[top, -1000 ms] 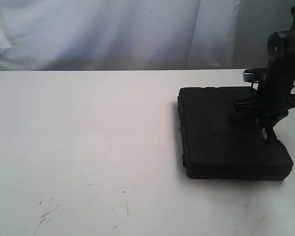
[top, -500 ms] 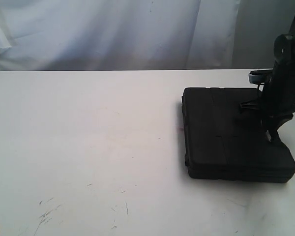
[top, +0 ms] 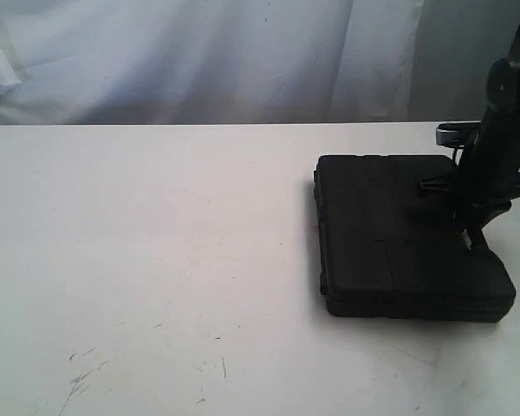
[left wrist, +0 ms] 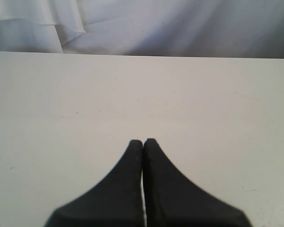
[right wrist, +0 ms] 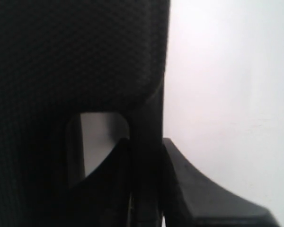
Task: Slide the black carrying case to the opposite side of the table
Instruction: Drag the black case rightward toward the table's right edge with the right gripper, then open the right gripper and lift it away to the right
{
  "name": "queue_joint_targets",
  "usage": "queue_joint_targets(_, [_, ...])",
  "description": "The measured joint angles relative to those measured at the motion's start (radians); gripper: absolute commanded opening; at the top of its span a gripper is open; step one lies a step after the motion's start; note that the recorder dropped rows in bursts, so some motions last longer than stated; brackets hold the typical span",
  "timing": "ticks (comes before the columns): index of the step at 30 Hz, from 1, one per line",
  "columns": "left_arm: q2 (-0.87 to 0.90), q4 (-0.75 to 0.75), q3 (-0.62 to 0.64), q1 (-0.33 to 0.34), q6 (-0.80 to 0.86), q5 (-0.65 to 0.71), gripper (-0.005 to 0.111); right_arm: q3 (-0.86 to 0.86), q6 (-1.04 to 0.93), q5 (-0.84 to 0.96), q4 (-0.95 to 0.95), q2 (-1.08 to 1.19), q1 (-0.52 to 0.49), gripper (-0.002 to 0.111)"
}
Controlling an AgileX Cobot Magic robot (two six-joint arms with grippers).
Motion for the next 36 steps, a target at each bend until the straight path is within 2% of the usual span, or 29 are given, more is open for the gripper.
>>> queue_joint_targets(7, [0.0, 0.0, 0.0, 0.0, 0.0, 0.0, 0.0, 0.0, 0.0, -0.002, 0.002, 0.0, 0.0, 0.003])
queue_joint_targets(10, [0.0, 0.0, 0.0, 0.0, 0.0, 0.0, 0.0, 0.003, 0.0, -0.01, 0.011, -0.005, 0.0, 0.014])
queue_joint_targets(13, [0.0, 0.0, 0.0, 0.0, 0.0, 0.0, 0.0, 0.003, 0.0, -0.014, 0.015, -0.009, 0.0, 0.033])
queue_joint_targets(16, [0.0, 0.0, 0.0, 0.0, 0.0, 0.0, 0.0, 0.003, 0.0, -0.024, 0.03, -0.044, 0.0, 0.042])
queue_joint_targets(21, [0.0, 0.0, 0.0, 0.0, 0.0, 0.0, 0.0, 0.003, 0.008, -0.015, 0.042, -0.148, 0.008, 0.04])
queue_joint_targets(23, [0.0, 0.0, 0.0, 0.0, 0.0, 0.0, 0.0, 0.003, 0.014, -0.013, 0.065, -0.224, 0.01, 0.03])
queue_joint_targets(26, [0.0, 0.0, 0.0, 0.0, 0.0, 0.0, 0.0, 0.003, 0.025, -0.017, 0.072, -0.354, 0.029, 0.002])
queue_joint_targets(28, [0.0, 0.0, 0.0, 0.0, 0.0, 0.0, 0.0, 0.018, 0.024, -0.034, 0.087, -0.452, 0.06, 0.0])
queue_joint_targets(36, [0.0, 0.0, 0.0, 0.0, 0.0, 0.0, 0.0, 0.308, 0.028, -0.266, 0.173, -0.804, 0.182, 0.0])
